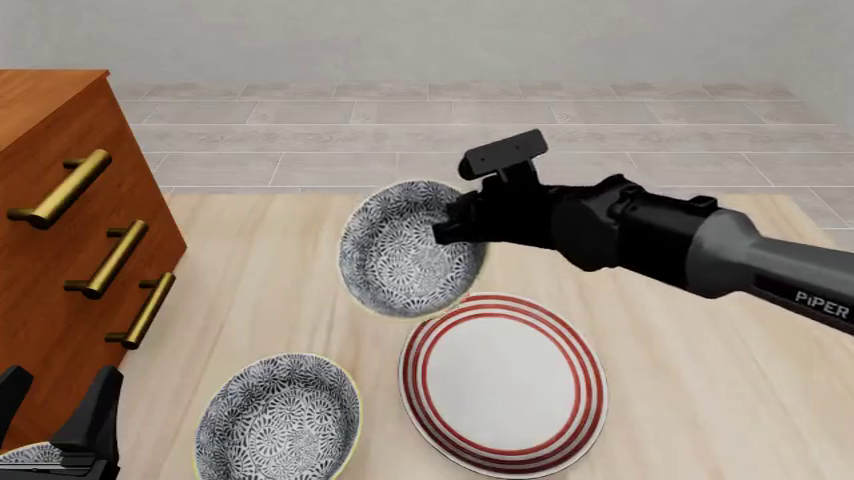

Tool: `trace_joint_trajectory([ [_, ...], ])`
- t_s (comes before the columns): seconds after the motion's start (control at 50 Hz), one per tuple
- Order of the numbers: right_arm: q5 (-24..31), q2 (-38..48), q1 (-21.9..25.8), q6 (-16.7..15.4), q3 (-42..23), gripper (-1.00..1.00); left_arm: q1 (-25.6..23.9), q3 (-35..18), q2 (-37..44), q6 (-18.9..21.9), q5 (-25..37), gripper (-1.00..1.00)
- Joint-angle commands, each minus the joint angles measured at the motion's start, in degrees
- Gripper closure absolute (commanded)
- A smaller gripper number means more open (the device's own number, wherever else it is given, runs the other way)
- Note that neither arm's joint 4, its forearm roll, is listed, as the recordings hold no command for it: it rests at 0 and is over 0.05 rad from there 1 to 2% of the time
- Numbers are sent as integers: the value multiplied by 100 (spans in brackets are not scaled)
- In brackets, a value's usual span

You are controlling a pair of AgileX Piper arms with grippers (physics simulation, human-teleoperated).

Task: Pick up the bowl and put it in the front on the plate.

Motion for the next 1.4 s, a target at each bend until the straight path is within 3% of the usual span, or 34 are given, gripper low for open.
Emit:
trace_joint_trajectory([
  [0.02,-255,-637,-134,293,822,100,0,0,0,0,0,-100],
  [0.32,-364,-1045,-323,404,1249,100,0,0,0,0,0,-100],
  [0.7,-988,-1375,-626,619,2201,100,0,0,0,0,0,-100],
  [1.12,-1607,-1358,-837,831,2779,100,0,0,0,0,0,-100],
  [1.4,-1934,-1252,-731,943,3123,100,0,0,0,0,0,-100],
])
